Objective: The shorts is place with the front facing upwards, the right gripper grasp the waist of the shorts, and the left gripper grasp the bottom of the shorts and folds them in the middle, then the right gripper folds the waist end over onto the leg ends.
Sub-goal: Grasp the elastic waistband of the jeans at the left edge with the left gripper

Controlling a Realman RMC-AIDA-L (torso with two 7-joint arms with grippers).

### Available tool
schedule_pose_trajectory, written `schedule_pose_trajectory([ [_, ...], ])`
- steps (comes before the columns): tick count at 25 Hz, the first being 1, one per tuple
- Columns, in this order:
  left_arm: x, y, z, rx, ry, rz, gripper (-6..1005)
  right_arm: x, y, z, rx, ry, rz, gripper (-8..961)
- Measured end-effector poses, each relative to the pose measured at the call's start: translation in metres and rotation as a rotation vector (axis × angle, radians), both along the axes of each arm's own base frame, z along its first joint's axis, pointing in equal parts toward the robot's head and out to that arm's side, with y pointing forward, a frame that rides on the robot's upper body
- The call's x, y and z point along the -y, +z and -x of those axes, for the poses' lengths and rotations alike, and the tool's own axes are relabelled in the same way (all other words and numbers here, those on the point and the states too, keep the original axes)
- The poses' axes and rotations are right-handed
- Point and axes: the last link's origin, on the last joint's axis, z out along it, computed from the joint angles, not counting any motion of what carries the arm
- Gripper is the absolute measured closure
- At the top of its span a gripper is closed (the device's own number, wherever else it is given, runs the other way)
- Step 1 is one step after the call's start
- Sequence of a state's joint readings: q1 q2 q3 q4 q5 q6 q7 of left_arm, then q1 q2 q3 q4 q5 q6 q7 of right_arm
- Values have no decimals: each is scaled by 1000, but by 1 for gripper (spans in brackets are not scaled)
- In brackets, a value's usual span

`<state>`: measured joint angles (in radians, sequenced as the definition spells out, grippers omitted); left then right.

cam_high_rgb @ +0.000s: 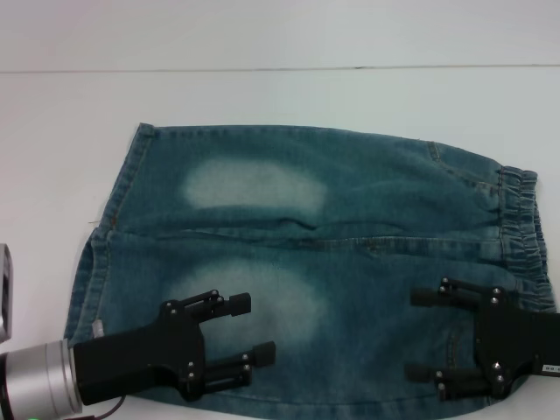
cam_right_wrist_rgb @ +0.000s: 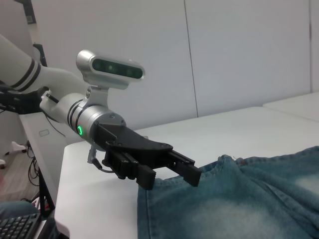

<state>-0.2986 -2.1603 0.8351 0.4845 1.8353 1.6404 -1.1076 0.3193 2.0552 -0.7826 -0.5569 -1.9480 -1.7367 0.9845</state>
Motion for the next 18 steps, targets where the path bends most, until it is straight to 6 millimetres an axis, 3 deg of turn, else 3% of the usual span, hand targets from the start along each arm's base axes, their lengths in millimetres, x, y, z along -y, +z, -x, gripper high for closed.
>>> schedule_pose_trajectory([
  [9, 0, 3, 0, 7, -4, -4, 233, -2, -1, 1, 8, -12, 19, -3],
  [18, 12, 57, 26, -97, 139, -11, 234, -1, -1, -1, 8, -18, 12, -3],
])
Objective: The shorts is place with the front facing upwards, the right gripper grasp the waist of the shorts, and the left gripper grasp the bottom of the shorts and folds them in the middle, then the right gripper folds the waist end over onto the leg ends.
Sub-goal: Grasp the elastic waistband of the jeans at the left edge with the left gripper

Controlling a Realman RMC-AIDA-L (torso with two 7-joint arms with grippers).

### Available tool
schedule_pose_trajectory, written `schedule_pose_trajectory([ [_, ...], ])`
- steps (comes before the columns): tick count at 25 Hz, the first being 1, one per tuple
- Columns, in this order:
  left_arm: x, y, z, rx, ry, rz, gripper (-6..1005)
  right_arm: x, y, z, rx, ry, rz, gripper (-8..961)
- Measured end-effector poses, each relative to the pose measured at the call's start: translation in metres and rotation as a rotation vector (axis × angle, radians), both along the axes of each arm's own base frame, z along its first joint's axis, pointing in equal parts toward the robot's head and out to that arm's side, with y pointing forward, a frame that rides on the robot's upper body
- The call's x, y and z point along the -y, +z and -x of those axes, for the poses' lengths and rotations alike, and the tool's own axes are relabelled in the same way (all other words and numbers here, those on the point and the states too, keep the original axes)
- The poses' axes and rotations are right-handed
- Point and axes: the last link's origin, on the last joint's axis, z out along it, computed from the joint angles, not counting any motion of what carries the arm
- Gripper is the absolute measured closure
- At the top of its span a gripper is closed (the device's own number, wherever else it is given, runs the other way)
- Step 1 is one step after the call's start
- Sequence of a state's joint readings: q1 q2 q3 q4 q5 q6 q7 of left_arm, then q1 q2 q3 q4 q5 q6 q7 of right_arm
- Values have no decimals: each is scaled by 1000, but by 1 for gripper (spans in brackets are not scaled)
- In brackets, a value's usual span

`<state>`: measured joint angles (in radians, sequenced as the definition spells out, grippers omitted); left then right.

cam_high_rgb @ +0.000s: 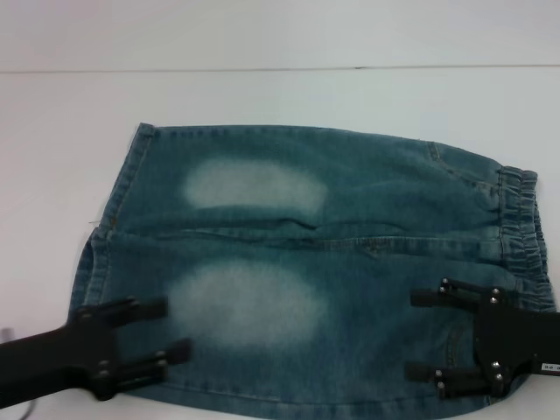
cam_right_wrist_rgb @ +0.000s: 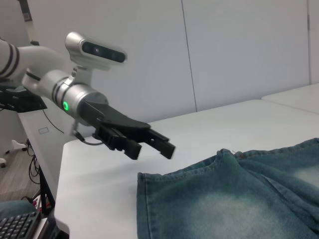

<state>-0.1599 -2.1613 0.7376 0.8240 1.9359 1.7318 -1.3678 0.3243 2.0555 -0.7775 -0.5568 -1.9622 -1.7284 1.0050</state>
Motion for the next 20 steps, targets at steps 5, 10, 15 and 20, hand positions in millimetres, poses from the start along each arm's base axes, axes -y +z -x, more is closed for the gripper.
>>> schedule_pose_trajectory([
  [5, 13, 29, 18, -27, 97, -14, 234, 0, 0, 0, 1, 1, -1, -3],
  [10, 22, 48, 40, -110, 209, -46, 234, 0, 0, 0, 2, 1, -2, -3],
  [15, 29, 58, 53, -161, 278, -69, 235, 1, -1, 0, 0, 3, -3, -3],
  [20, 29, 54, 60, -203, 317, -51, 235, 0, -1, 0, 0, 4, -3, -3],
])
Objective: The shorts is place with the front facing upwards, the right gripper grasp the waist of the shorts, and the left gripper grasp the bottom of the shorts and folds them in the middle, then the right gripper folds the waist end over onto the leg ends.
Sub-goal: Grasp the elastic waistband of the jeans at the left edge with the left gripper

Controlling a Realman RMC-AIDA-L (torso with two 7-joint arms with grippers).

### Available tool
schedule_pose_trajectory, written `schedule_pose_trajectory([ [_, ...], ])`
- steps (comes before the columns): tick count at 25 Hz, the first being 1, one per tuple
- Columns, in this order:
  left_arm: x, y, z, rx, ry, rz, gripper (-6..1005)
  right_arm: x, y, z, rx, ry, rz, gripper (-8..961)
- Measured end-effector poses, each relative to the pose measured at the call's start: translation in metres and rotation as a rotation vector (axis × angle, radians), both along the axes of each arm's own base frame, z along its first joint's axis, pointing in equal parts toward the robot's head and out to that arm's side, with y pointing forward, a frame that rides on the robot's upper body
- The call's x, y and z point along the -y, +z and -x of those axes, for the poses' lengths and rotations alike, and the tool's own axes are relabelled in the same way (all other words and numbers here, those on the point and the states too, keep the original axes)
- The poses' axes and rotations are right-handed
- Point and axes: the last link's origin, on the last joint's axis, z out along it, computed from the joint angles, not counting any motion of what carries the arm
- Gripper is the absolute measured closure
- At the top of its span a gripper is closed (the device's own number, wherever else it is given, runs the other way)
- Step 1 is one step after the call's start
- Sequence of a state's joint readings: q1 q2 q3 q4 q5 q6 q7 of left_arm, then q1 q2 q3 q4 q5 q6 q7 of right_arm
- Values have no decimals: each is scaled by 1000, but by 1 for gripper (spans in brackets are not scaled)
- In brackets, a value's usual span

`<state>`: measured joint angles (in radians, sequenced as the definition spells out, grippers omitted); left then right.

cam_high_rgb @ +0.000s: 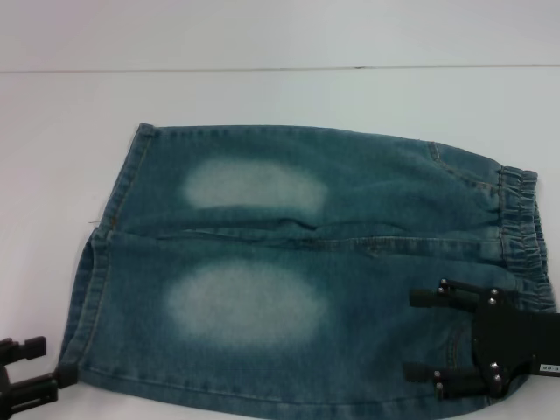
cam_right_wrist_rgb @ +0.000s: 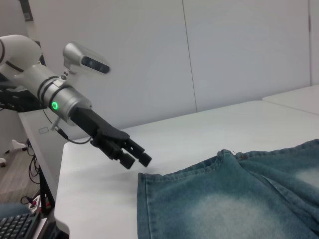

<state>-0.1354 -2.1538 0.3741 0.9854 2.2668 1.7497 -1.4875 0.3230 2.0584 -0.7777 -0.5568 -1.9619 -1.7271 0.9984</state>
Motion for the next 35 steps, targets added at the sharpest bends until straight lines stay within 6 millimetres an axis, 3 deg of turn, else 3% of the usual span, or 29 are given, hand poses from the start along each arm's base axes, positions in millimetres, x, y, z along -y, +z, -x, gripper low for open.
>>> schedule_pose_trajectory([
  [11, -15, -12, -1, -35, 32, 72, 235, 0, 0, 0, -3, 0, 1, -3],
  [25, -18, -17, -6, -34, 39, 156, 236, 0, 0, 0, -3, -3, 1, -3],
  [35, -25, -12, -5, -69, 76, 163, 237, 1, -1, 0, -7, -5, 4, -3],
])
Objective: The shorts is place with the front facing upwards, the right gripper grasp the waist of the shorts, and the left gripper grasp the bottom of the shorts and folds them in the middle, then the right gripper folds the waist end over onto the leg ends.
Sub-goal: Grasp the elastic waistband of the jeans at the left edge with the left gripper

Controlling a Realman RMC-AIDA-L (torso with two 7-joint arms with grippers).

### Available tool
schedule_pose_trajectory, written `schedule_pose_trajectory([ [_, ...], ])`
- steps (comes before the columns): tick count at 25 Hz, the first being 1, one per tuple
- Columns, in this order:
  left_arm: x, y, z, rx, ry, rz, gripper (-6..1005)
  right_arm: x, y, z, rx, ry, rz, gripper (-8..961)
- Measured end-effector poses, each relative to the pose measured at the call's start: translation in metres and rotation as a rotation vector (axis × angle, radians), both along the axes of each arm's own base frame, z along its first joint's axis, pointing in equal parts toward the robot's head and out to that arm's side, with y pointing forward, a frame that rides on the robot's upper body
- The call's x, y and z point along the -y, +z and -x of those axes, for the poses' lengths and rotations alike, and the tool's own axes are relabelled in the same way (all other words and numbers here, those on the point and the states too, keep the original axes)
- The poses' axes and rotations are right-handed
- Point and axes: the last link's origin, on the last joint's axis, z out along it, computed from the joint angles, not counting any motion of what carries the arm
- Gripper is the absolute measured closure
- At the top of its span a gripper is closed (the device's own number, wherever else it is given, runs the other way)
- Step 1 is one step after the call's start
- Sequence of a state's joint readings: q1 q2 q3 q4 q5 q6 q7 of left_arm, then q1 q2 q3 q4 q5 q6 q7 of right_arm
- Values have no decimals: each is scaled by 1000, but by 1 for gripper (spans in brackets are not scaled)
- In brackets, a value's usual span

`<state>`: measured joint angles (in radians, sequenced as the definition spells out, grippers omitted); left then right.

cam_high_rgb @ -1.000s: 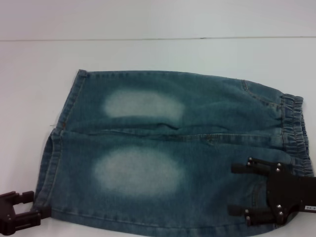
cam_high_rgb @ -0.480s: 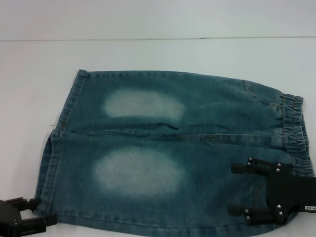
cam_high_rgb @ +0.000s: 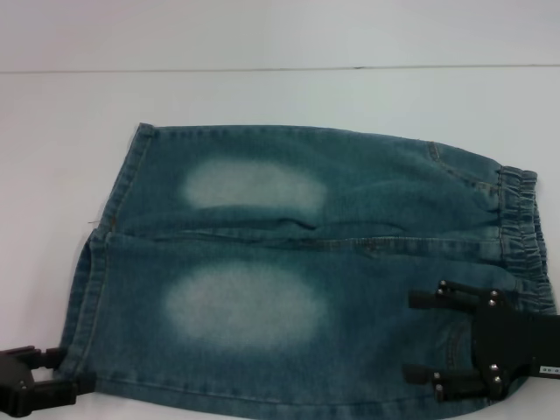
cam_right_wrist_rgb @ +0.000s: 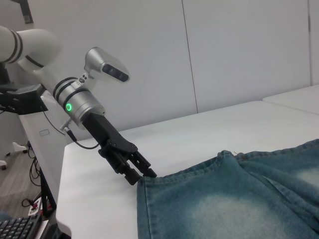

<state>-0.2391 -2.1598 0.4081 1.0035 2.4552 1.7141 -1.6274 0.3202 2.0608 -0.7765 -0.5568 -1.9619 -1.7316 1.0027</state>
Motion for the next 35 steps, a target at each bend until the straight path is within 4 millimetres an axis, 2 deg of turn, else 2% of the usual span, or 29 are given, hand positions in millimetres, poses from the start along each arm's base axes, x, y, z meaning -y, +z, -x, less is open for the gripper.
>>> schedule_pose_trajectory([
  [17, -1, 0, -9, 34, -22, 38, 244, -2, -1, 1, 0, 2, 0, -2],
  [32, -3, 0, -7, 6, -5, 59, 299, -1, -1, 1, 1, -1, 3, -2],
  [35, -4, -1, -7, -6, -7, 70, 395, -1, -1, 1, 1, 0, 3, -2],
])
